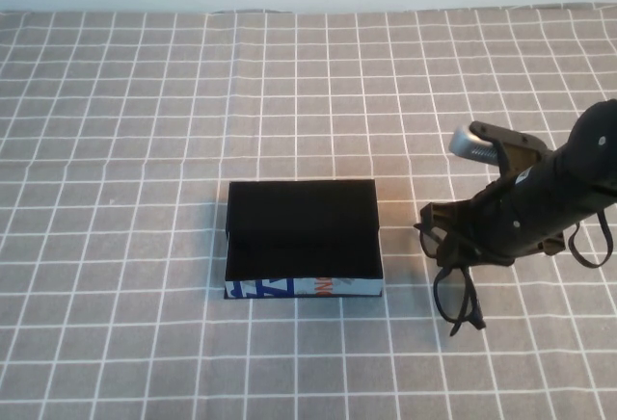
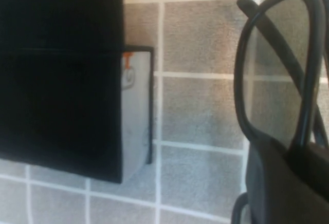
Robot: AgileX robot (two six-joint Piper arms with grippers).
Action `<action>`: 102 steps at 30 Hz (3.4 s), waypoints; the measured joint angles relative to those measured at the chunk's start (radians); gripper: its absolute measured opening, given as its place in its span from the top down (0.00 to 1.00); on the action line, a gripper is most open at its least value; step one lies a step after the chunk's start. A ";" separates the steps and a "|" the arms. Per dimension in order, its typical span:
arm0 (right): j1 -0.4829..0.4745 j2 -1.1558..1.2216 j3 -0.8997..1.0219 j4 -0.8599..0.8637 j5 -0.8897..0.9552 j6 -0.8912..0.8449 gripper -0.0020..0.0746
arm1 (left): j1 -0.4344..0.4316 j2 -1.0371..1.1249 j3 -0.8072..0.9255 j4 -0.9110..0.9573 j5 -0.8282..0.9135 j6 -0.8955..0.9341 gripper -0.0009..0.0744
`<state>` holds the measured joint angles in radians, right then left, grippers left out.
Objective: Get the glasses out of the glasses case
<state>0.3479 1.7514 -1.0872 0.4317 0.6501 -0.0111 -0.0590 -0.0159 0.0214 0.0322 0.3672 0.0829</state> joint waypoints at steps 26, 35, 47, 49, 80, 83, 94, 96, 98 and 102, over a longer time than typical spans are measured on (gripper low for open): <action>0.000 -0.329 0.071 -0.145 0.239 0.004 0.96 | 0.000 0.000 0.000 0.000 0.000 0.000 0.99; 0.000 -0.814 0.306 -0.215 0.244 0.004 0.99 | 0.000 0.000 0.000 0.000 0.000 0.000 0.99; 0.000 -1.262 0.386 -0.324 0.323 0.004 0.99 | 0.000 0.000 0.000 0.000 0.000 0.000 0.99; 0.000 -1.280 0.422 -0.356 0.255 0.004 0.99 | 0.000 0.000 0.000 0.000 0.000 0.000 0.99; -0.249 -1.760 1.114 -0.359 -0.344 0.004 1.00 | 0.000 0.000 0.000 0.000 0.000 0.000 0.99; -0.249 -1.760 1.114 -0.359 -0.338 0.004 1.00 | 0.000 0.000 0.000 0.000 0.000 0.000 0.99; -0.249 -1.760 1.114 -0.358 -0.338 0.004 1.00 | 0.000 0.000 0.000 0.000 0.000 0.000 0.99; -0.249 -1.760 1.114 -0.356 -0.338 0.004 1.00 | 0.000 0.000 0.000 0.000 0.000 0.000 0.99; -0.249 -1.760 1.114 -0.356 -0.338 0.004 1.00 | 0.000 0.000 0.000 0.000 0.000 0.000 0.99; -0.249 -1.760 1.114 -0.356 -0.338 0.004 1.00 | 0.000 0.000 0.000 0.000 0.000 0.000 0.99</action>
<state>0.0991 -0.0084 0.0270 0.0753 0.3123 -0.0071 -0.0590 -0.0159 0.0214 0.0322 0.3672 0.0829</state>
